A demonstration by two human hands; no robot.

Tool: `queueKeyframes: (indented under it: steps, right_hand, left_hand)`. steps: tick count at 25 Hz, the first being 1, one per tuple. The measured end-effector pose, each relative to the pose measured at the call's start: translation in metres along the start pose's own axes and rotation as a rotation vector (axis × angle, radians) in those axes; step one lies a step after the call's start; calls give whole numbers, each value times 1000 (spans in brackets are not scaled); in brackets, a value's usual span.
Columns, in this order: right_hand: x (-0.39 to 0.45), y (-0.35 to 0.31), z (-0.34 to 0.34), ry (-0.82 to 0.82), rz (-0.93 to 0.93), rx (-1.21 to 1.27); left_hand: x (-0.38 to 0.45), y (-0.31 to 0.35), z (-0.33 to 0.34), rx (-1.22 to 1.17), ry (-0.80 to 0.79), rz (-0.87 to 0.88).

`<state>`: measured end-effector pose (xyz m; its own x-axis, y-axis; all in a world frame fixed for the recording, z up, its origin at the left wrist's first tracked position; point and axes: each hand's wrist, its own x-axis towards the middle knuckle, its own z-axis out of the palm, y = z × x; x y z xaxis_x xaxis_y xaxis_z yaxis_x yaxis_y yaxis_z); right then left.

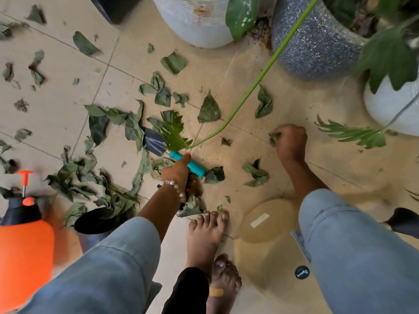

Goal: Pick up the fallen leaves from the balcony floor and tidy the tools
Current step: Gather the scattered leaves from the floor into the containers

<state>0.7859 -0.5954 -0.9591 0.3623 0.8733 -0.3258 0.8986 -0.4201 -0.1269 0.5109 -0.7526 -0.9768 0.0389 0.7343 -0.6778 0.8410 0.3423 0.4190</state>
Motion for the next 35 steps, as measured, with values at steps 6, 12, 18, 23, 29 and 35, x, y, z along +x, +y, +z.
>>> queueKeyframes:
  steps: [6,12,18,23,29,35]
  right_hand:
    - [48,-48,-12,-85,182,391]
    - [6,-54,-4,-99,62,336]
    - [-122,-104,-40,-565,159,1072]
    - [-182,-115,-58,-525,-484,546]
    - [-135,-64,-70,-780,4,1015]
    - [-99,-32,24,-380,-88,-172]
  left_hand:
    - [26,-33,12,-233,-45,-64]
    - [22,-39,7,-292,76,-46]
    - [13,-23,6,-381,111,-89]
    - [2,57,-65,-1108,180,-576]
    - [6,17,-46,-886,-69,-449]
    - [-22,-7,1,-430,28,-81]
